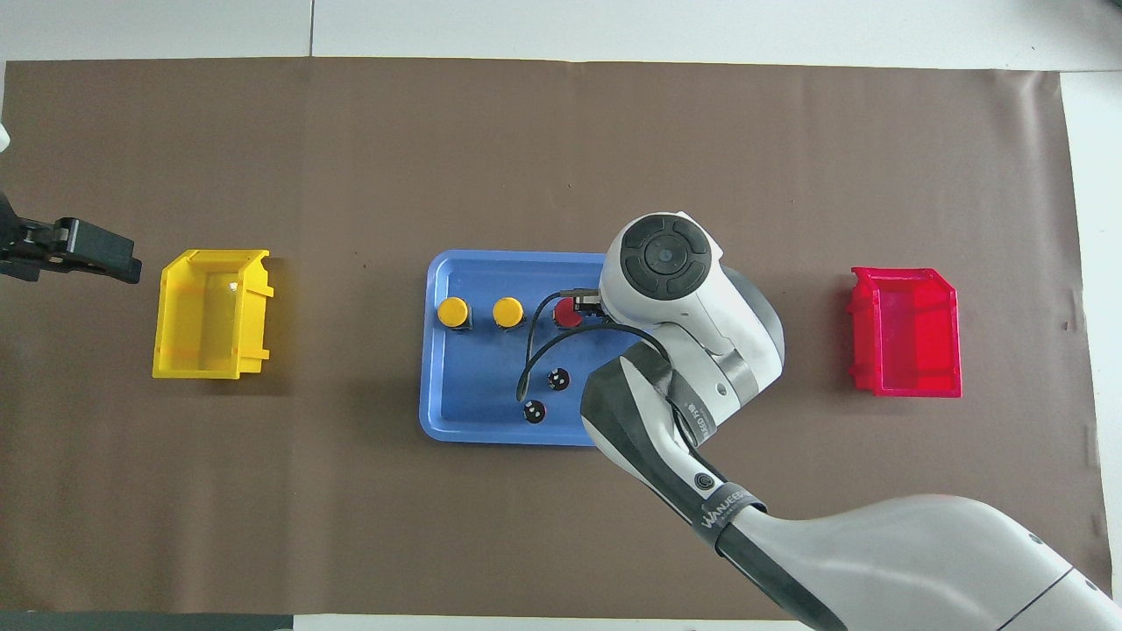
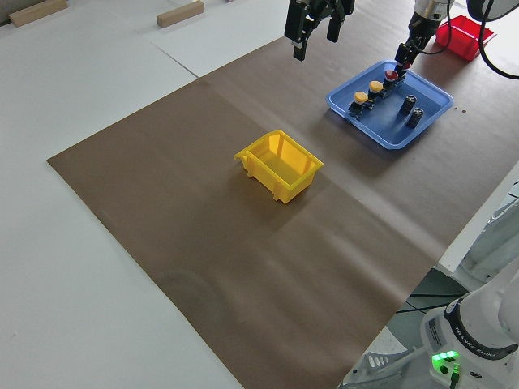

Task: Sort red and yellow buttons by color
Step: 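Drop the red button in the red bin while the left gripper reaches the tray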

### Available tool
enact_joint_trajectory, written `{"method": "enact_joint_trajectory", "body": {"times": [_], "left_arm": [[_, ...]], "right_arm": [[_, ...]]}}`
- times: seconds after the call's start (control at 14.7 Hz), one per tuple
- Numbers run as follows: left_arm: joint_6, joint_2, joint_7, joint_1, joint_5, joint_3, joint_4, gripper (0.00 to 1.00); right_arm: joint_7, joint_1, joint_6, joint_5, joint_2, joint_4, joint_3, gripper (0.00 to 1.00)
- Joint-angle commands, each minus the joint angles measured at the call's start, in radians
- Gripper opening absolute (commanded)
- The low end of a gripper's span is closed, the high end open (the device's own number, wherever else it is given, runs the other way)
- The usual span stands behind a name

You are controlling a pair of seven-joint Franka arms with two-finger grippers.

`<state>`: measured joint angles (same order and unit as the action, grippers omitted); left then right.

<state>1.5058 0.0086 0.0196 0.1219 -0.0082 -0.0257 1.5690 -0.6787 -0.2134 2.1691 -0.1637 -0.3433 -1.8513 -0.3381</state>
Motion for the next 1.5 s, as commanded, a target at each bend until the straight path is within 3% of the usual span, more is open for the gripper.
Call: {"method": "enact_joint_trajectory", "body": {"times": [0.0, 0.14, 0.34, 0.48, 0.61, 0.82, 0.88, 1.02, 1.16, 1.36, 1.43], "left_arm": [[-0.006, -0.036, 0.011, -0.007, -0.003, 0.009, 0.042, 1.00], [-0.004, -0.038, 0.014, -0.005, -0.003, 0.010, 0.043, 1.00], [-0.004, -0.038, 0.016, -0.007, -0.003, 0.010, 0.048, 1.00], [0.028, -0.045, -0.015, -0.004, -0.004, 0.010, 0.065, 1.00], [0.161, -0.080, -0.157, 0.013, -0.006, 0.024, 0.156, 1.00], [0.333, -0.082, -0.343, 0.163, -0.007, 0.029, 0.275, 1.00], [0.371, -0.075, -0.401, 0.206, -0.007, 0.027, 0.298, 1.00], [0.466, -0.050, -0.512, 0.272, -0.007, 0.029, 0.347, 0.97], [0.534, 0.034, -0.594, 0.352, -0.007, 0.027, 0.352, 0.92], [0.603, 0.106, -0.635, 0.386, -0.009, 0.029, 0.367, 0.76], [0.637, 0.123, -0.645, 0.401, -0.013, 0.029, 0.370, 0.76]], "right_arm": [[-0.002, 0.016, 0.021, -0.022, 0.009, -0.013, -0.005, 0.31], [-0.002, 0.020, -0.033, -0.019, 0.006, 0.053, -0.005, 0.15], [0.011, 0.066, -0.259, -0.004, 0.004, 0.249, -0.007, 0.14], [0.100, 0.141, -0.372, 0.000, 0.091, 0.259, -0.007, 0.14], [0.349, 0.259, -0.452, 0.036, 0.218, 0.171, -0.005, 0.14], [0.671, 0.493, -0.388, 0.166, 0.419, -0.050, -0.002, 0.14], [0.742, 0.538, -0.356, 0.194, 0.453, -0.104, 0.001, 0.14], [0.810, 0.585, -0.255, 0.204, 0.496, -0.221, 0.004, 0.14], [0.868, 0.600, -0.142, 0.204, 0.533, -0.317, 0.027, 0.14], [0.903, 0.615, -0.101, 0.204, 0.543, -0.374, 0.053, 0.14], [0.909, 0.621, -0.091, 0.204, 0.541, -0.394, 0.057, 0.14]]}}
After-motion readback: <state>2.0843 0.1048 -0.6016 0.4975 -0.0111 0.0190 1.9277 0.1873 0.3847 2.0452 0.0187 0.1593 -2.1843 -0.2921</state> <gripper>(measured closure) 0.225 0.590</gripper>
